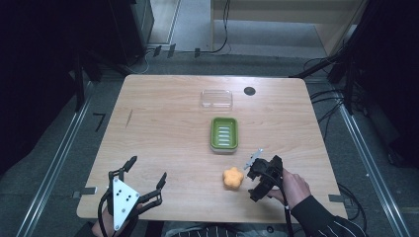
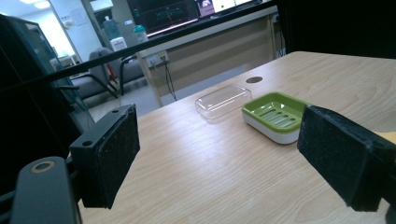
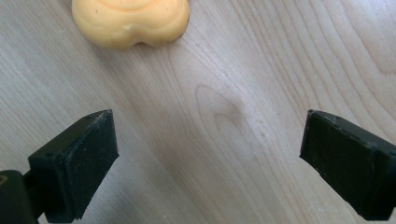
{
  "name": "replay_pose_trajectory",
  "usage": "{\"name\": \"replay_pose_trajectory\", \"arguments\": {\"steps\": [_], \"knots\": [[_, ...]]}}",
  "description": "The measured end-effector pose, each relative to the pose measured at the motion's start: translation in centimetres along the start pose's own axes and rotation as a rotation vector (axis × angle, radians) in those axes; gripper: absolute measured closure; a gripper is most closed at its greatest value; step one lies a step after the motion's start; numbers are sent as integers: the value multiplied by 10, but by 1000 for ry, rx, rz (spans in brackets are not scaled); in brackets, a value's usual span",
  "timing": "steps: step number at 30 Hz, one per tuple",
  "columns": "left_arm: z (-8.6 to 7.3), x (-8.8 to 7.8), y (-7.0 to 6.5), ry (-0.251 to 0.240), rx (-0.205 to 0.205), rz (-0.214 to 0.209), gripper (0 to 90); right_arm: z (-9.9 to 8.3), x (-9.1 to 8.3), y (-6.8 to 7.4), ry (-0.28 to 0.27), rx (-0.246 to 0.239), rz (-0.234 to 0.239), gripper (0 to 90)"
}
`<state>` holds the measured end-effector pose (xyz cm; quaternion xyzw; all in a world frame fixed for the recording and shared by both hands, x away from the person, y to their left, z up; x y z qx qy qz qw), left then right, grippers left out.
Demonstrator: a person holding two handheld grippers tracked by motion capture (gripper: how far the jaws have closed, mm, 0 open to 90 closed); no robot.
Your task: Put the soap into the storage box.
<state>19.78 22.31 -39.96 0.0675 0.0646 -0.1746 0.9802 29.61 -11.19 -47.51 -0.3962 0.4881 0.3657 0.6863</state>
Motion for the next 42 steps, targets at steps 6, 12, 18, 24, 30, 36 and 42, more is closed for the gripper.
{"name": "replay_pose_trajectory", "arguments": {"steps": [6, 12, 18, 24, 30, 36, 42], "knots": [[0, 0, 0, 1, 1, 1, 130, 7, 3, 2, 4, -12, 9, 37], [0, 0, 0, 1, 4, 1, 130, 14, 5, 4, 2, -21, 10, 33], [0, 0, 0, 2, 5, 0, 130, 21, 8, 2, -3, -24, 36, 27], [0, 0, 0, 0, 1, 0, 130, 32, 14, 5, -4, -38, 57, 18], [0, 0, 0, -1, 1, 0, 130, 41, 19, 9, 5, -59, 87, 0], [0, 0, 0, 1, 3, 0, 130, 48, 23, 11, 1, -62, 106, 0], [0, 0, 0, -2, 0, -2, 130, 53, 26, 12, 12, -56, 114, 124]]}}
Point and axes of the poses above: each handheld gripper's, and its own axes: x roughly forward along the jaws, z roughly out of its top, y roughly to its left, the point moved 3 cm from there along x, roughly forward along the jaws, and after that the axes turned 11 degrees about -x, right-handed, at the moved point
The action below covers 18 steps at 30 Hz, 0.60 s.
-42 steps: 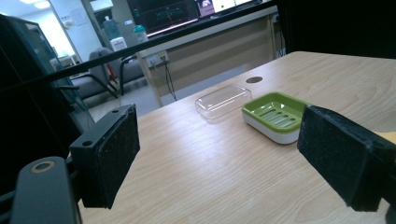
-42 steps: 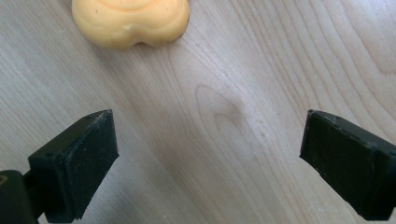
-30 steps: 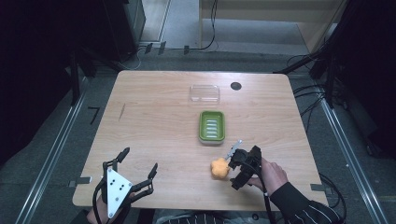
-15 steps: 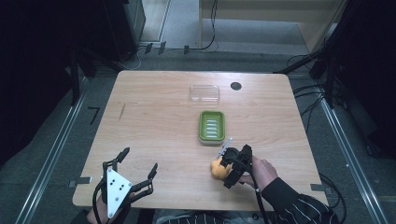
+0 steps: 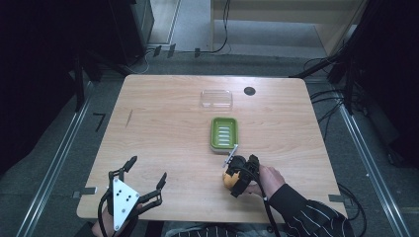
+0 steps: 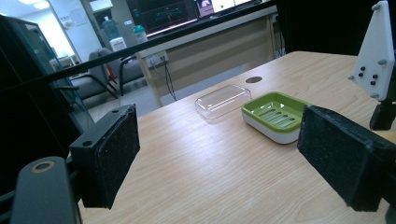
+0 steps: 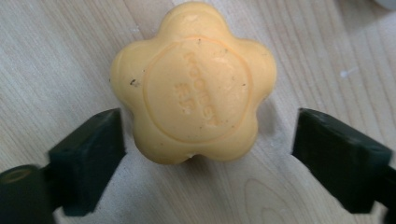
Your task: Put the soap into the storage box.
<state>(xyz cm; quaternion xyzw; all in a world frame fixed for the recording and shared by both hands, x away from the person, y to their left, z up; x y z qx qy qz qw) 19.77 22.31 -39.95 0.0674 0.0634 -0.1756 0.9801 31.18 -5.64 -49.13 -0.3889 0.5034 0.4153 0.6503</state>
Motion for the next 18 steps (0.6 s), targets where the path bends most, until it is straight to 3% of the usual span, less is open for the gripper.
{"name": "replay_pose_trajectory", "arguments": {"steps": [18], "knots": [[0, 0, 0, 3, 7, 0, 130, 3, 0, 5, -17, -17, -3, 361]]}}
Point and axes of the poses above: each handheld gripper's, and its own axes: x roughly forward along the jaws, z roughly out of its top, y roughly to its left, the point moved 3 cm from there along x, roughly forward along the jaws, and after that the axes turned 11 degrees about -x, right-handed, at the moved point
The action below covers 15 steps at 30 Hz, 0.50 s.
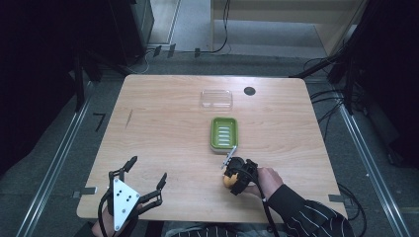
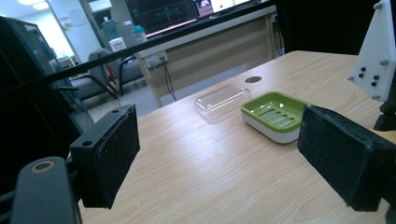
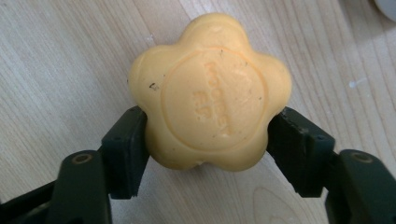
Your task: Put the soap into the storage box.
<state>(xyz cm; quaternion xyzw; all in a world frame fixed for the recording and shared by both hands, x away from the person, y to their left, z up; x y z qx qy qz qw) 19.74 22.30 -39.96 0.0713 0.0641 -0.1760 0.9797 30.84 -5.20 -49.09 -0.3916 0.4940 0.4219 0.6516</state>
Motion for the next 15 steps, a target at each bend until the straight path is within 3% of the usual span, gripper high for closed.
{"name": "replay_pose_trajectory", "arguments": {"steps": [1, 15], "knots": [[0, 0, 0, -2, -1, 0, 130, 0, 0, 0, 1, 0, 3, 392], [0, 0, 0, -3, -4, 0, 130, -1, 0, 2, -2, -21, -9, 401]]}}
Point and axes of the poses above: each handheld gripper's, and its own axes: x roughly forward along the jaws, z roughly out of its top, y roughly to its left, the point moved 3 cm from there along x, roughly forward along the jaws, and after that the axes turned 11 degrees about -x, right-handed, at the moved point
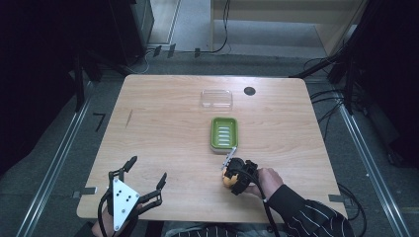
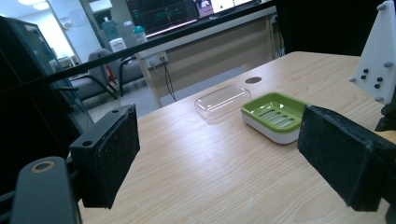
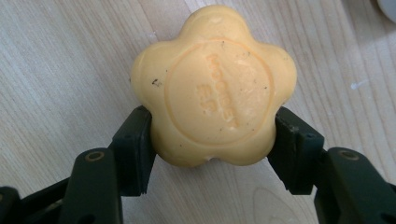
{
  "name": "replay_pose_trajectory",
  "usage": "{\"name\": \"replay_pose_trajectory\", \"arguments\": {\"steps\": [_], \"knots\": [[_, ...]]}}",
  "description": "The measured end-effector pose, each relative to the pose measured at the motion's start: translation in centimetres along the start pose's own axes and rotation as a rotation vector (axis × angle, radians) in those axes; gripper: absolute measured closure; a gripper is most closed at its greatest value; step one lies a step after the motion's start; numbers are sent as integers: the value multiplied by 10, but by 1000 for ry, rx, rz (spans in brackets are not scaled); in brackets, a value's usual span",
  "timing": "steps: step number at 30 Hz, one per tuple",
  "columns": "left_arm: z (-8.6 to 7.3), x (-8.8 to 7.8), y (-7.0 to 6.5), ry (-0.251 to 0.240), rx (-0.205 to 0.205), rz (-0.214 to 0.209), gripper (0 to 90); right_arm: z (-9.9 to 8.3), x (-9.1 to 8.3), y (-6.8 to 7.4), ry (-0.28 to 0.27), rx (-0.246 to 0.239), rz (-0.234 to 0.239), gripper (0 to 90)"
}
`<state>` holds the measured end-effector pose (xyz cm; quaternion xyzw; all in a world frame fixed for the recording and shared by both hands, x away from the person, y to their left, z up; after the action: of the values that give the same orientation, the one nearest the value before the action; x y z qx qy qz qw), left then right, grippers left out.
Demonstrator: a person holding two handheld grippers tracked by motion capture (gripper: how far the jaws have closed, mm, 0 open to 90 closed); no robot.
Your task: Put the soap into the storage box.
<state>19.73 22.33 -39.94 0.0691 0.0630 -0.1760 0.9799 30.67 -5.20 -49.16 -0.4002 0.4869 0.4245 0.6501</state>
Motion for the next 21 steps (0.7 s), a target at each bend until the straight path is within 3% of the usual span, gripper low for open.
{"name": "replay_pose_trajectory", "arguments": {"steps": [21], "knots": [[0, 0, 0, -5, -4, 0, 130, -8, -8, -7, -5, 26, -17, 400]]}}
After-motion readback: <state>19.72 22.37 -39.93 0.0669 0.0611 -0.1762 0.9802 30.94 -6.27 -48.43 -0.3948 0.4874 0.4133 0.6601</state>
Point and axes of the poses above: each handheld gripper's, and its own axes: x roughly forward along the jaws, z roughly out of its top, y roughly to its left, the point moved 3 cm from there along x, roughly forward along the jaws, and after that the axes turned 11 degrees about -x, right-handed, at the moved point
